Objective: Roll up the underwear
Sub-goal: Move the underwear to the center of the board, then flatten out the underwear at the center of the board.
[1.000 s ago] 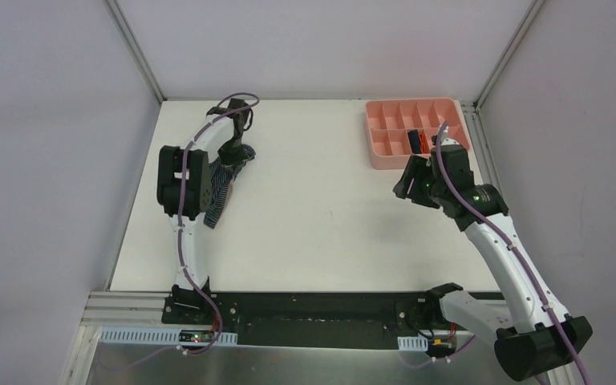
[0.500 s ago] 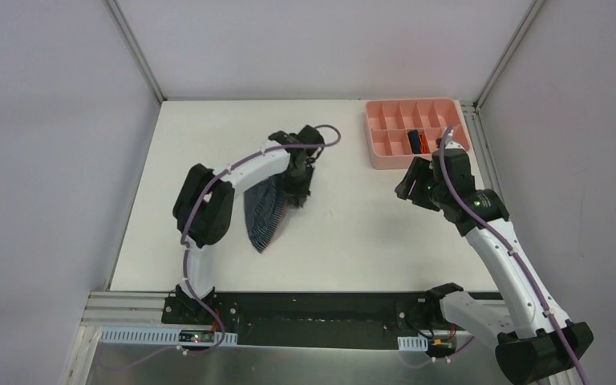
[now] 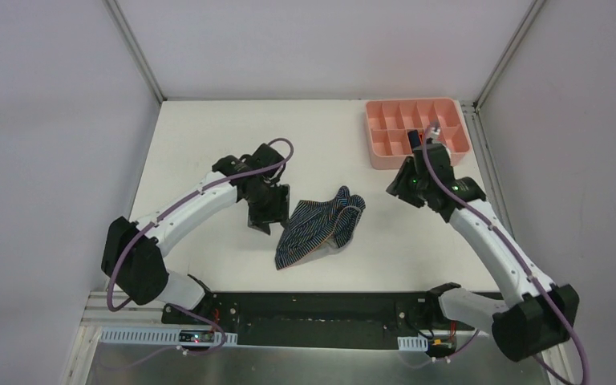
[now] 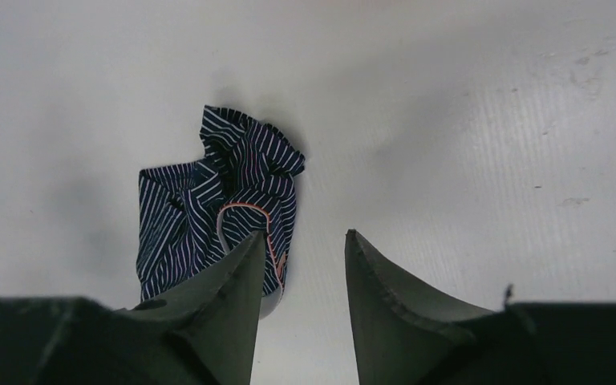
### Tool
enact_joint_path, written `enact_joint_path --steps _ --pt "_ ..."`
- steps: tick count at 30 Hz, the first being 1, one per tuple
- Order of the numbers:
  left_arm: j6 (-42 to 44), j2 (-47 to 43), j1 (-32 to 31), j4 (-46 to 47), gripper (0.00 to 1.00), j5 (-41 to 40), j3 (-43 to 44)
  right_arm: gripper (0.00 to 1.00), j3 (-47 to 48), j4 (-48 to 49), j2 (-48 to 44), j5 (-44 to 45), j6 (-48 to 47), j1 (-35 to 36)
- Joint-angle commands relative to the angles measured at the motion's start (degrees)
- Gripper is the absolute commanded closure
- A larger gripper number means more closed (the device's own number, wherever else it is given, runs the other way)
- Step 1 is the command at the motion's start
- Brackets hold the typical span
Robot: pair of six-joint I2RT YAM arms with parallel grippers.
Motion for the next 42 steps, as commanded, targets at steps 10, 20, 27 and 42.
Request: enact_joint_path --steps 10,20,27,42 --pt "-13.16 2.90 -0.31 6.29 0.41 7.87 -17.86 0.47 2.61 4.65 19.10 -8.57 14.29 6.49" --pt "-12.39 11.13 -0.23 11.68 0.52 11.10 -17.90 0.50 3.29 7.12 27.50 -9.42 15.88 6.45" --pt "-11.37 14.88 -0.16 12.07 0.95 11.62 -16.24 0.72 2.54 9.26 29.71 -11.23 17.13 6.53" --pt "1.03 12.24 18.25 2.67 1.00 20.55 7.77 1.00 27.83 1.05 31.67 -12.48 9.41 1.78"
